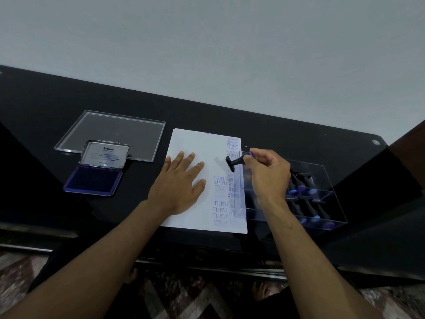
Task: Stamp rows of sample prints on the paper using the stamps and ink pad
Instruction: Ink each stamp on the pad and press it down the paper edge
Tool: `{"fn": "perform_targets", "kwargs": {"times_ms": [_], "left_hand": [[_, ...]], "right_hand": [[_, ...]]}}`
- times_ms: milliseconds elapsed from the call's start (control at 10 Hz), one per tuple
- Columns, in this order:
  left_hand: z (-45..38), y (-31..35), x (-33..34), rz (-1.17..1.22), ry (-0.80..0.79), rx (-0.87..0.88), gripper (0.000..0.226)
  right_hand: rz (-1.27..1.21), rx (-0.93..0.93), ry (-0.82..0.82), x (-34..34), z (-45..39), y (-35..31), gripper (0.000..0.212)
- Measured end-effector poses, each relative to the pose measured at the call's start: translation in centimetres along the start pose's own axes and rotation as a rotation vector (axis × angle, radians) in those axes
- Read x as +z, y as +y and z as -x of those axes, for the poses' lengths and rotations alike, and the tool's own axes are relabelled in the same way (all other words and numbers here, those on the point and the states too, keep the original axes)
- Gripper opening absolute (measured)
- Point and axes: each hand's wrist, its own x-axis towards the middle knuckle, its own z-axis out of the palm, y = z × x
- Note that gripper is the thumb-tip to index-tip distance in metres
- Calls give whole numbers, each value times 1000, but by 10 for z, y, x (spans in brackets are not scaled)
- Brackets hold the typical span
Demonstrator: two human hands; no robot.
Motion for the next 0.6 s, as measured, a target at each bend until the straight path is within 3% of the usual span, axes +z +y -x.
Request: {"fn": "perform_targets", "kwargs": {"times_ms": [600], "left_hand": [[-1,0,0,8,1,0,78]], "right_hand": [[-29,15,2,-2,-3,4,15]]}}
